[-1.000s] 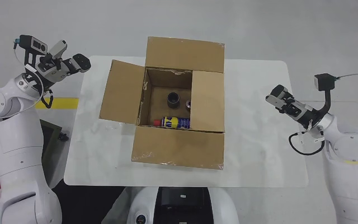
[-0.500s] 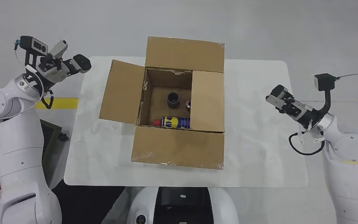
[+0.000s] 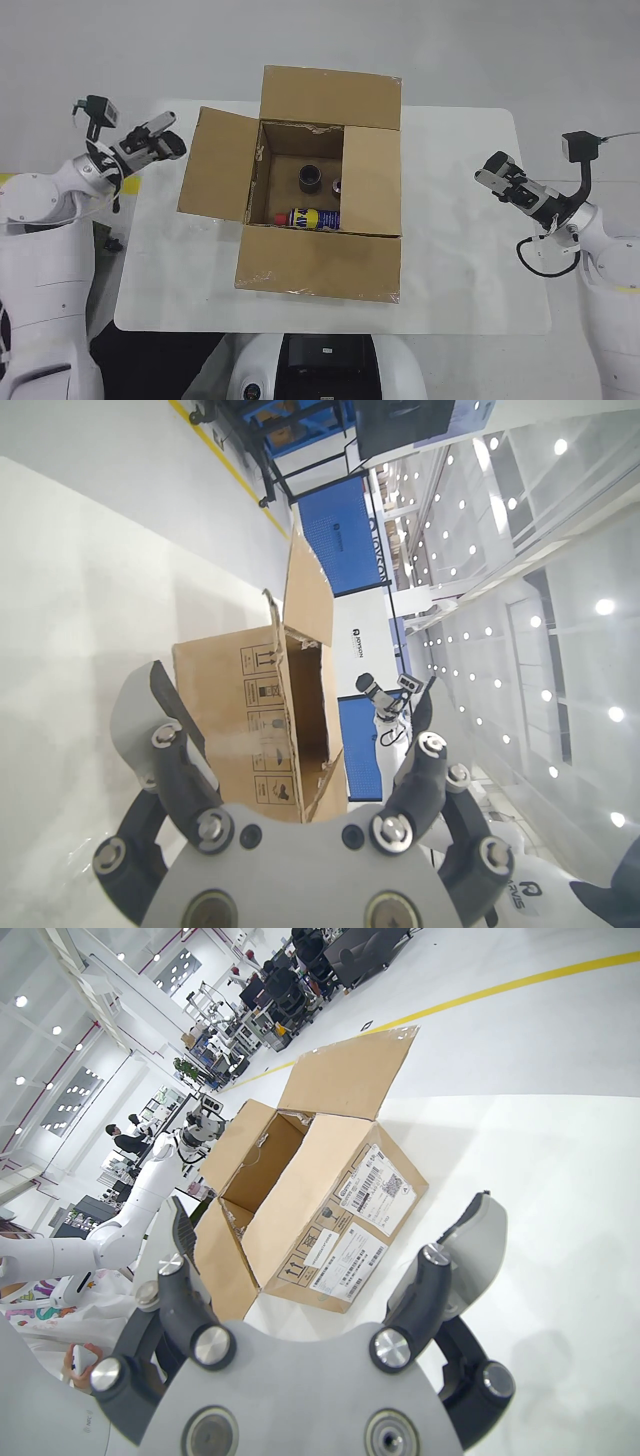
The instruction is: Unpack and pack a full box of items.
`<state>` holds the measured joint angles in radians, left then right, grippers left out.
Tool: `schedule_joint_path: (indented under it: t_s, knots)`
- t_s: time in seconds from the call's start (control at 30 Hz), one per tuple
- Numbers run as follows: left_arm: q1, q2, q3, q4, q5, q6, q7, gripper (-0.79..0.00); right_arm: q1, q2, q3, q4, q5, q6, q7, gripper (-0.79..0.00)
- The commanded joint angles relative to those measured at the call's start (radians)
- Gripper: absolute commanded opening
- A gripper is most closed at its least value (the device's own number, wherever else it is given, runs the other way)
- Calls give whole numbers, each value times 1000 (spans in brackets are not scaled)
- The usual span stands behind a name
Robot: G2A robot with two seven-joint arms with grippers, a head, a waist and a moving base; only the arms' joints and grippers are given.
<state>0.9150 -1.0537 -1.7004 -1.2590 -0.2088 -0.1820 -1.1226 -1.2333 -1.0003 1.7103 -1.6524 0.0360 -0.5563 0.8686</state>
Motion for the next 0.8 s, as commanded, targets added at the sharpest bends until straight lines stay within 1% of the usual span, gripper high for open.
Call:
schedule_joint_path:
  t_s: [0.0,0.07,0.17,0.4,0.47,0.6,0.77]
  knots:
    - [1,-1,25,-5,-7,-2,3,0,0,0,0,0,0,0,0,0]
    - [-4,-2,50,-9,7,-8,7,0,0,0,0,0,0,0,0,0]
    - [-20,-6,86,-3,-24,0,6,0,0,0,0,0,0,0,0,0]
    - [-70,-10,128,9,-153,34,-40,0,0,0,0,0,0,0,0,0]
    - [-83,-9,142,-8,-152,27,-58,0,0,0,0,0,0,0,0,0]
    - [-102,-14,175,-49,-212,42,-62,0,0,0,0,0,0,0,0,0]
    - [-134,-24,239,-64,-248,53,-48,0,0,0,0,0,0,0,0,0]
